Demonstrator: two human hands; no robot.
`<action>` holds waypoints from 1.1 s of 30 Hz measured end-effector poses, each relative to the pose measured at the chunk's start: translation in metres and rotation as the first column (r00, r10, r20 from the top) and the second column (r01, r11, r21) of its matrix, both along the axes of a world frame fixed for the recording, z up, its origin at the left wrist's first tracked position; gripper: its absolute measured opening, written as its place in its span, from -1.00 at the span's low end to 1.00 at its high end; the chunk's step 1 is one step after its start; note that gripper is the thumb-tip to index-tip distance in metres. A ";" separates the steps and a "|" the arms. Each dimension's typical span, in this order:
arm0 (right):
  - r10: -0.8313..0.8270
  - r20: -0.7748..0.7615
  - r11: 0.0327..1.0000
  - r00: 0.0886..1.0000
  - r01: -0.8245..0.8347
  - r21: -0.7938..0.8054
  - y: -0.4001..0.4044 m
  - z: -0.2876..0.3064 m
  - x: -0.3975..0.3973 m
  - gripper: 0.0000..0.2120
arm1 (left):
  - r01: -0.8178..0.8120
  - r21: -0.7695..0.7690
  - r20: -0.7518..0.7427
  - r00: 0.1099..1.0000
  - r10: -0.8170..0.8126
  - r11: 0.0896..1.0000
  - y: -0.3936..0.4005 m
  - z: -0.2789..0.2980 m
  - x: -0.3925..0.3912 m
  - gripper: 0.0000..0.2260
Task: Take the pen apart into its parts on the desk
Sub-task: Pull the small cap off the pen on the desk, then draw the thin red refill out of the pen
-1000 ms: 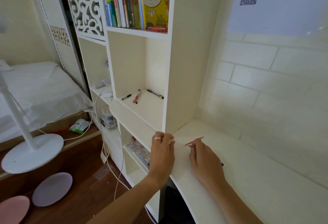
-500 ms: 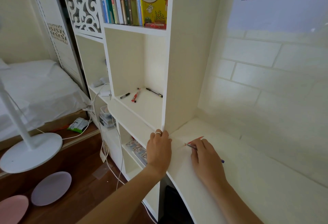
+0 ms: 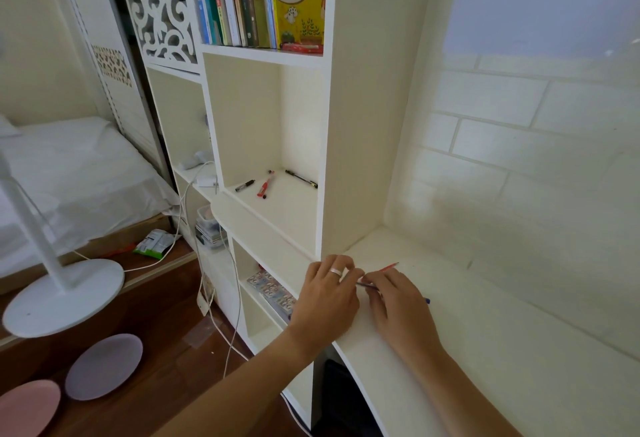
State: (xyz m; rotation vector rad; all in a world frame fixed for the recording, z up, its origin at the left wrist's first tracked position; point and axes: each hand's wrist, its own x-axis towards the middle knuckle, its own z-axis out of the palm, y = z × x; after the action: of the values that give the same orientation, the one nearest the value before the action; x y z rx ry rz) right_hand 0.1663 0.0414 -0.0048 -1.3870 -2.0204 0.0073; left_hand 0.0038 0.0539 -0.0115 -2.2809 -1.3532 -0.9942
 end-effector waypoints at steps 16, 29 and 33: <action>0.041 -0.174 0.999 0.984 -0.038 0.018 -0.002 0.003 0.010 -0.88 | -0.195 -0.068 -0.066 0.979 0.191 0.978 -0.006 -0.003 -0.028 -0.88; -0.215 -0.444 0.963 0.870 0.115 -0.243 0.003 0.005 0.014 -0.73 | -0.064 -0.172 0.042 0.996 0.072 0.983 -0.012 0.005 0.016 -0.86; -0.245 -0.386 0.948 0.889 0.136 -0.288 0.005 0.004 0.011 -0.70 | -0.083 -0.169 0.101 0.990 0.101 0.982 -0.013 0.000 0.015 -0.85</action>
State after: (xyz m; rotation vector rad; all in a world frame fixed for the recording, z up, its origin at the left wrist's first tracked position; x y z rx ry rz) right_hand 0.1775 0.0468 -0.0007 -1.5816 -1.5562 0.4546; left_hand 0.0192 0.0409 -0.0111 -2.2846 -1.6273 -1.0245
